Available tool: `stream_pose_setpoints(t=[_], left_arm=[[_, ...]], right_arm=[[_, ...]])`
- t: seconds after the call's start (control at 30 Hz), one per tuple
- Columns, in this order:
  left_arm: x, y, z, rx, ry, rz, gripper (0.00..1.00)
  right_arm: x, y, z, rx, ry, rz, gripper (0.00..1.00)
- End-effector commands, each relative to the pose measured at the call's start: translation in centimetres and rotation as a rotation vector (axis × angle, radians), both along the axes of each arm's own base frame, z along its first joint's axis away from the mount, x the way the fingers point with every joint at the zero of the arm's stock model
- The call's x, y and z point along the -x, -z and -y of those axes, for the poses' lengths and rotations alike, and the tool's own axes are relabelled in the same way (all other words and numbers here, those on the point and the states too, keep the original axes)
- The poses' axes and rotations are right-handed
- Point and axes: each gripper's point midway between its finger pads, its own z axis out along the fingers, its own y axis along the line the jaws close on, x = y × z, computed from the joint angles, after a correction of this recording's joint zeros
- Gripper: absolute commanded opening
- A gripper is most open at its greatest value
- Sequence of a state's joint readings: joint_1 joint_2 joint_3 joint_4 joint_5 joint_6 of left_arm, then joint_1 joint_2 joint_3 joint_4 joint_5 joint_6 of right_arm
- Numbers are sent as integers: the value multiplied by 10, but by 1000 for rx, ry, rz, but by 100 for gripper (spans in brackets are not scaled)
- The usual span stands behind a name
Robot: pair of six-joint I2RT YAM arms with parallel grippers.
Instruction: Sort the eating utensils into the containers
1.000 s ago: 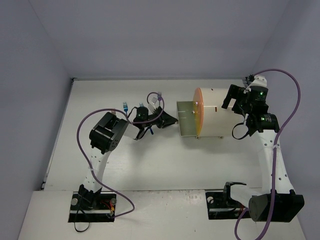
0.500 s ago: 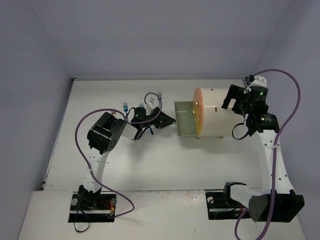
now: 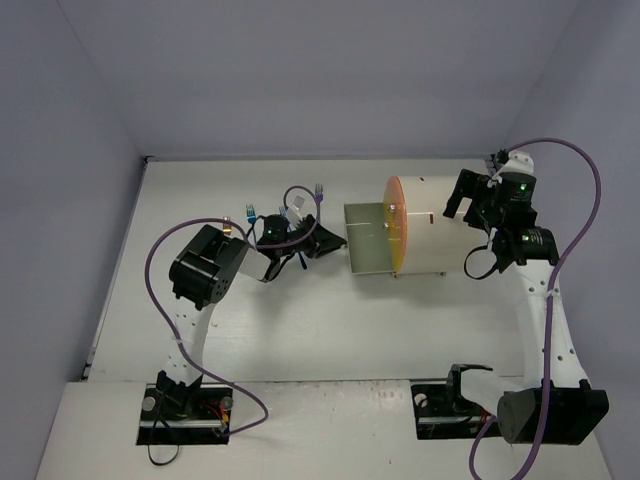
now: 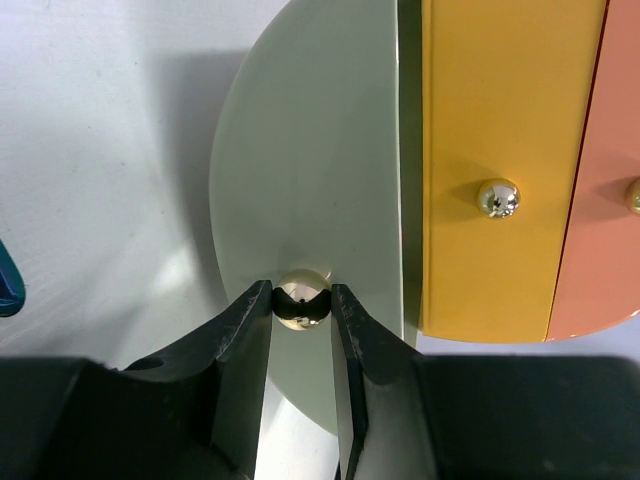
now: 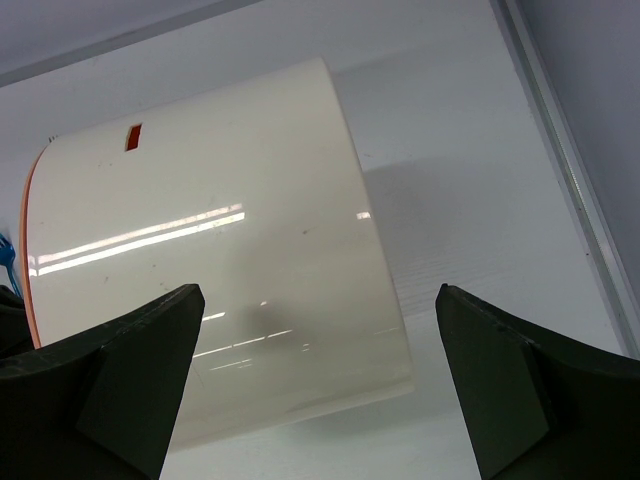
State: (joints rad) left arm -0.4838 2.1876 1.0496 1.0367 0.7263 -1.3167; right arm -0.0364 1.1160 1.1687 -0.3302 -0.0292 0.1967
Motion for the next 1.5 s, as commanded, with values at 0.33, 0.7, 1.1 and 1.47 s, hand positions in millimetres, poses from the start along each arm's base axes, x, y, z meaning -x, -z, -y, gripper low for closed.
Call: stream_pose_setpoints(t=[0.33, 0.7, 1.1, 1.47], left_arm=[[-4, -38, -18, -49, -40, 132, 14], [-4, -41, -21, -94, -42, 138, 53], [-10, -85, -98, -473, -199, 233, 59], [8, -58, -265, -1164, -322, 58, 57]], right_arm=[[0, -23, 0, 14, 1, 82, 100], [2, -22, -2, 13, -7, 81, 100], [7, -29, -6, 23, -20, 102, 100], [10, -38, -16, 7, -54, 127, 100]])
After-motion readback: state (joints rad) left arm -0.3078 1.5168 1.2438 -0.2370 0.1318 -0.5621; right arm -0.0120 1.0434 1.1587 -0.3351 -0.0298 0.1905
